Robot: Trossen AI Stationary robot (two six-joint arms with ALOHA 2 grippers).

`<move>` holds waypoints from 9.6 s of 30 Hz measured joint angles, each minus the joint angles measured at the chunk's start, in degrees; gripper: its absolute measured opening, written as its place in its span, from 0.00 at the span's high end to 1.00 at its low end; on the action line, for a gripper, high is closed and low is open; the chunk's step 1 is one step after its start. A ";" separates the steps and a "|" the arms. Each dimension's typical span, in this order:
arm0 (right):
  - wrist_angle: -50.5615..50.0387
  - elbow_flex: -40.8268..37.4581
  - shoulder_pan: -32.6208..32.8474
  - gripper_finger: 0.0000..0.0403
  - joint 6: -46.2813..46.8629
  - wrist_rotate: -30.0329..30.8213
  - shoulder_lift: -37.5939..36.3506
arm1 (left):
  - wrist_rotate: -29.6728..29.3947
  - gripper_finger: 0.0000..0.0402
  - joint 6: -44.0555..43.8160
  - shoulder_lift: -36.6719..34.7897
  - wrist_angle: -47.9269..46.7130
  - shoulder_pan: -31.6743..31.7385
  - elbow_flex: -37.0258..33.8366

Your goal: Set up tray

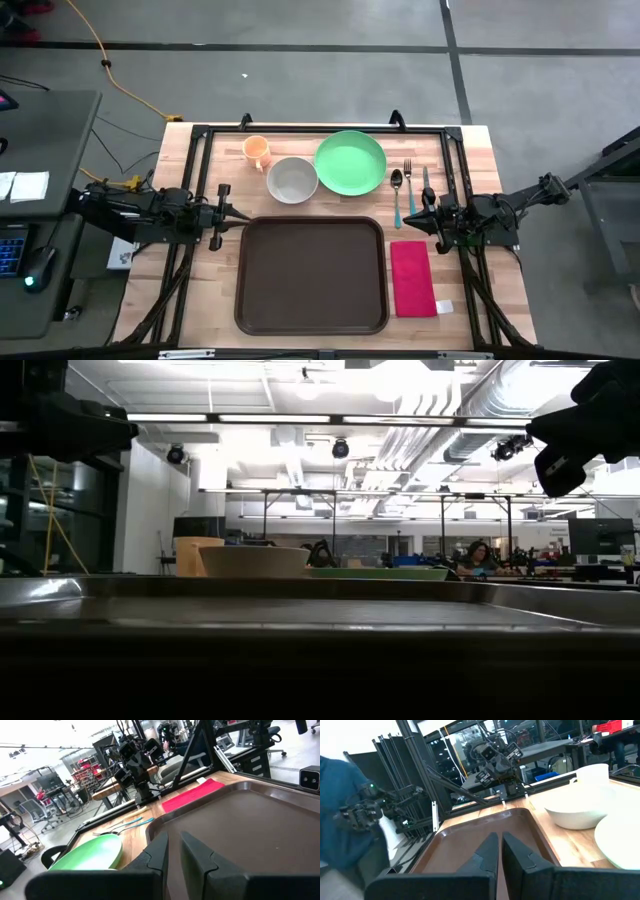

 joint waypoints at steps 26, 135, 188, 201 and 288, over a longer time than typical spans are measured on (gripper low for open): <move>3.72 -0.02 0.01 1.00 -3.38 15.94 0.00 | -2.63 0.80 -3.09 0.00 2.61 0.01 -0.20; 4.09 -0.02 0.02 1.00 -2.91 22.73 0.00 | -4.21 0.33 -24.25 82.56 -56.90 60.20 66.97; 4.09 -0.01 0.00 1.00 -1.30 22.73 0.00 | -4.24 0.59 -22.29 91.63 -50.69 63.77 66.93; 4.11 -0.02 0.01 1.00 -1.27 22.73 0.00 | -4.18 0.60 -21.00 91.63 -50.73 63.77 66.93; 4.20 0.00 0.02 1.00 0.09 22.72 0.00 | -2.11 0.97 -13.94 91.55 -56.86 63.75 70.71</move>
